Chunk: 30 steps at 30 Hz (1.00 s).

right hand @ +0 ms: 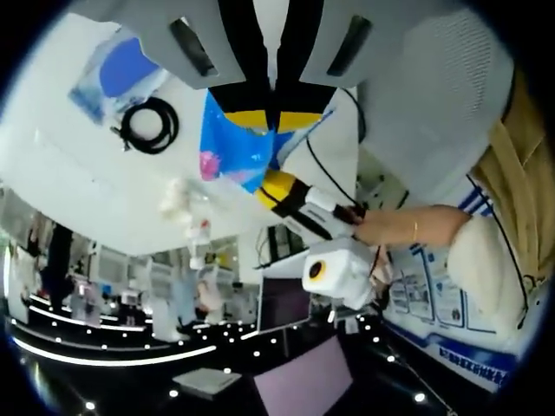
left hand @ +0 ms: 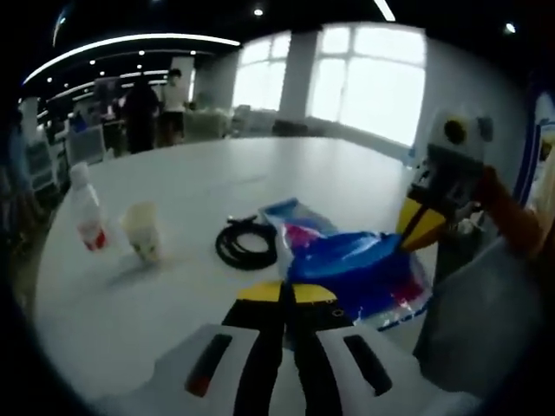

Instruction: Arrange the tabletop items into an orderly group along one side of the table until the central work area is clear of visible clutter.

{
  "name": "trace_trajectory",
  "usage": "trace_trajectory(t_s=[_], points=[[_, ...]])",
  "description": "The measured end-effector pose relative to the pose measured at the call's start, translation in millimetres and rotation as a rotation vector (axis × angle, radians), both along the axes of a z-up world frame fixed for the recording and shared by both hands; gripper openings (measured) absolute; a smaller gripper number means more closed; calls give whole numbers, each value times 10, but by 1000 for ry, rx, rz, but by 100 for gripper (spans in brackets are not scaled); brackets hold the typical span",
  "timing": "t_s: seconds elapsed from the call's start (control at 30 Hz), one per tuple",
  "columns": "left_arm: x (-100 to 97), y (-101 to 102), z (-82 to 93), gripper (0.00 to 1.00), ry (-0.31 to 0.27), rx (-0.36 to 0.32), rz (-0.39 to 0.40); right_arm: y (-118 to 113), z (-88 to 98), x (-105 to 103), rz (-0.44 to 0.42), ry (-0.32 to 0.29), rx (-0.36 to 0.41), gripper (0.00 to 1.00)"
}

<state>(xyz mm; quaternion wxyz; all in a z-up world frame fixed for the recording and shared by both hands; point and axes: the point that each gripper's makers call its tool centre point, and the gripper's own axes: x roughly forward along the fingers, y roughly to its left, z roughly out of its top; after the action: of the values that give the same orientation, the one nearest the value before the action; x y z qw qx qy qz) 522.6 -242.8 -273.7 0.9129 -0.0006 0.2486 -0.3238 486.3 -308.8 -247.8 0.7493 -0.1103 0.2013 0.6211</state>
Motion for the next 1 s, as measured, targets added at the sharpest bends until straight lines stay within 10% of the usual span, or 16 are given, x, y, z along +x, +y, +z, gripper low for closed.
trace_trajectory(t_s=[0.4,0.6,1.0], points=[[92,119,35,0,169,-183,212,-51,14,384,-247,60,59,6],[127,222,-22,0,188,-140,300,-220,130,705,-457,49,136,28],[207,164,162,0,218,-333,454,-287,138,842,-591,-2,130,57]])
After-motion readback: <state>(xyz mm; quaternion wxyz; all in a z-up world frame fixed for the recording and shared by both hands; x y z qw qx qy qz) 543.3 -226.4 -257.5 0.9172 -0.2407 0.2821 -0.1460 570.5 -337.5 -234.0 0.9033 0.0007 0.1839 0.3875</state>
